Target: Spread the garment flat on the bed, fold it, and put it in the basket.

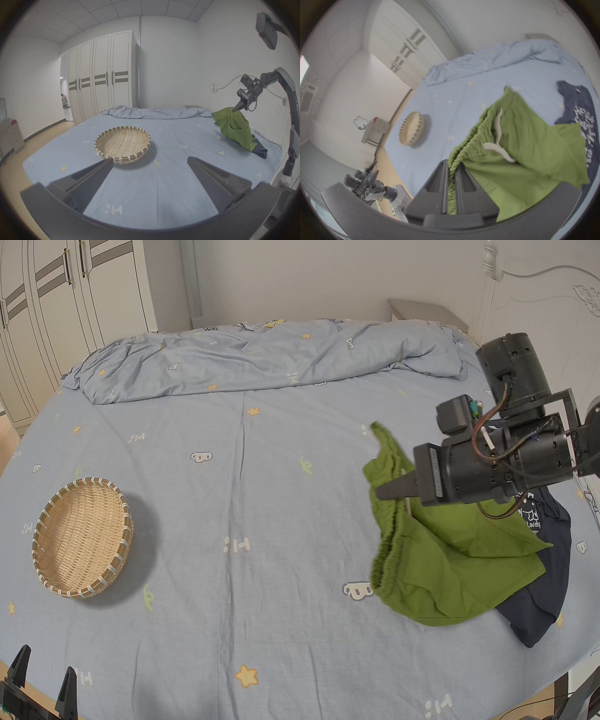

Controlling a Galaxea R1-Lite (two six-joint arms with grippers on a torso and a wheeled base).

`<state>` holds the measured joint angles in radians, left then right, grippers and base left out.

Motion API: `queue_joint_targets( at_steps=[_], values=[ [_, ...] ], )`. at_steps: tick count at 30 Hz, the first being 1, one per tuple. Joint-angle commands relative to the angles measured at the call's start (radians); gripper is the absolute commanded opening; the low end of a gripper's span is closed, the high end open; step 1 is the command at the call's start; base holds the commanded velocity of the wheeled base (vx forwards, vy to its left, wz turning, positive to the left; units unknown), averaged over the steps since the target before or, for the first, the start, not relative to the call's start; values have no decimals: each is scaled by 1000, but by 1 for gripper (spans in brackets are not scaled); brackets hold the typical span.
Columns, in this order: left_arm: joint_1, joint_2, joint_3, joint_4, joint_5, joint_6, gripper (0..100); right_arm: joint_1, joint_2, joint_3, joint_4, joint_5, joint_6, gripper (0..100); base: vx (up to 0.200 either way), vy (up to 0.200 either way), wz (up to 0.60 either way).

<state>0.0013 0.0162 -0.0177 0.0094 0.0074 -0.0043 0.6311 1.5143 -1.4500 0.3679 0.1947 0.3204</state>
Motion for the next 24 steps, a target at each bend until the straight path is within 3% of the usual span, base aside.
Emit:
queue_joint_targets(
  at_steps=[1, 6, 10, 21, 24],
  values=[
    [0, -13, 16, 0, 0, 0, 100, 153, 24, 17, -155, -1, 8, 0, 0, 0, 0],
    [0, -13, 18, 0, 0, 0, 100, 213, 23, -9, -188, 5, 58, 0, 0, 0, 0],
    [0, -13, 16, 0, 0, 0, 100, 216, 34, 0, -188, 2, 69, 0, 0, 0, 0],
    [0, -13, 18, 0, 0, 0, 100, 220, 155, 28, -250, -3, 57, 0, 0, 0, 0],
    [0, -13, 18, 0, 0, 0, 100, 222, 187, 34, -250, -4, 17, 0, 0, 0, 0]
  ],
)
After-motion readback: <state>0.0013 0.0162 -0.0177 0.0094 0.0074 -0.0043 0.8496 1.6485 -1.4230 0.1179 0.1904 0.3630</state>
